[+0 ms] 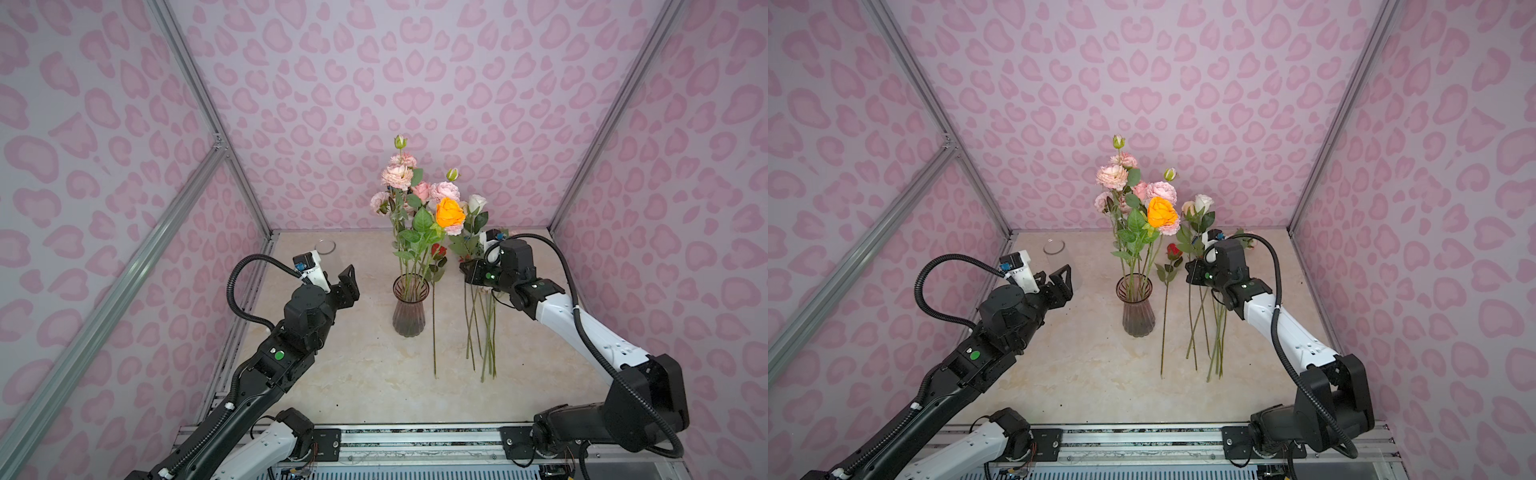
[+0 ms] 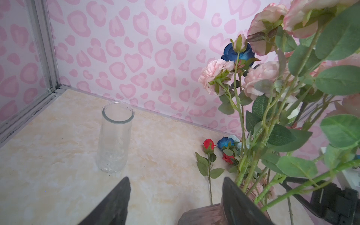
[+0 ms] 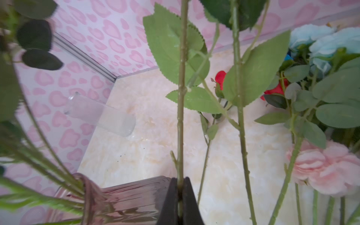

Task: Arrange the flowers into the vase
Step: 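Grasp the peach rose stem in the pile with the right gripper and lift it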

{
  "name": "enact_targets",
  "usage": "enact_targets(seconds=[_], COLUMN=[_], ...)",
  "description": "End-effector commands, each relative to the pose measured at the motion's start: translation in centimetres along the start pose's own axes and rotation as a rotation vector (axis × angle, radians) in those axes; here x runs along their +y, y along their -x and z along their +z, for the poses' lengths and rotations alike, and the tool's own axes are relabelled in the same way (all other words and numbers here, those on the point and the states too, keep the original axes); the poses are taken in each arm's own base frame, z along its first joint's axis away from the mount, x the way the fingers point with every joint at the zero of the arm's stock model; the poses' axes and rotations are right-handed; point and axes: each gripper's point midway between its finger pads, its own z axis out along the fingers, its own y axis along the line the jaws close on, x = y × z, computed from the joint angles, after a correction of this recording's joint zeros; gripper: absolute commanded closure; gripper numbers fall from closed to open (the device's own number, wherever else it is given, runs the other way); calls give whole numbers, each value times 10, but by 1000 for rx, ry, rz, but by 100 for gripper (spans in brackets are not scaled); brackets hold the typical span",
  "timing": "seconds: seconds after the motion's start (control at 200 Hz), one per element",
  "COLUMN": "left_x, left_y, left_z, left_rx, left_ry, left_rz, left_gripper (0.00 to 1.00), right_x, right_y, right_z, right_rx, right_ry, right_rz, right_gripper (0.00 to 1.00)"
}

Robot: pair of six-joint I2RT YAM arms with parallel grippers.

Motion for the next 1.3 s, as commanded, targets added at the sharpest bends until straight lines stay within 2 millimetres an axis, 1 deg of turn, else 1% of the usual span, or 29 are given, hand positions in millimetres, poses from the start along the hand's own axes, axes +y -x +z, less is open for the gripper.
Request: enact_targets(seconds=[0.0,0.05,0.135,0.21,0.225,0.255,0.265,0.27,0.3,0.33,0.365,0.45,0.55,0.62,0.72,0.76,0.775,0.79,0.85,0.87,0.875,0.9,0.91,0.93,0.945,1.015,1.08,1.18,1.295], left_x=[-4,-5,-5,-6,-7,-7,-8,-8,-8,-9,-9,-9,-11,-10,-10,-10,-10,-10,-9,-9,-9,-9,-9,-9,-9,-9,-8,-9,-9], left_y=[4,5,4,4,4,2,3,3,3,2,2,3,1,1,0,0,0,0,0,0,0,0,0,0,-1,-1,-2,-4,-3], left_z=[1,0,0,1,1,1,1,1,1,1,1,1,2,3,3,3,3,3,4,4,4,4,4,4,4,5,5,7,6], left_rx=[-11,-13,-10,-8,-8,-3,-4,-5,-4,1,1,0,7,8,10,9,8,10,10,8,7,9,9,9,9,11,13,18,13], left_ry=[-16,-22,-25,-30,-33,-36,-37,-38,-40,-41,-43,-45,-51,-50,-47,-47,-47,-47,-45,-44,-44,-43,-42,-42,-44,-41,-39,-38,-39], left_rz=[-3,-4,-2,-2,-1,0,0,-1,-1,2,2,2,1,3,4,4,4,4,5,4,4,5,5,5,5,4,5,10,10], left_gripper=[25,25,25,25,25,25,24,24,25,25,25,25,25,25,25,25,25,26,26,25,26,26,26,25,26,25,25,26,26], right_x=[30,32,42,38,36,21,13,13,1,-4,-6,-6,-5,7,19,28,34,37,56,65,70,75,83,89,96,124,148,177,201], right_y=[14,22,33,35,33,23,18,18,7,3,-1,0,11,25,42,48,51,51,60,61,62,64,66,66,68,69,70,74,82], right_z=[-5,-8,-16,-14,-11,-2,2,2,6,8,8,4,-10,-29,-59,-75,-84,-85,-114,-124,-130,-140,-148,-155,-166,-198,-221,-244,-250], right_rx=[-48,-57,-50,-47,-38,6,29,29,64,70,68,22,-54,-144,-276,-338,-374,-382,-502,-541,-565,-606,-640,-669,-714,-831,-907,-991,-1056], right_ry=[206,281,440,486,474,388,327,327,206,148,118,143,117,144,108,104,106,105,113,125,128,133,143,154,165,209,248,311,345], right_rz=[55,120,186,235,239,252,240,240,179,131,104,126,101,70,22,-8,-26,-32,-82,-98,-105,-115,-124,-132,-143,-175,-204,-239,-274], right_gripper=[100,100,100,100,100,100,100,100,100,100,100,100,100,100,100,100,100,100,100,100,100,100,100,100,100,100,100,100,100])
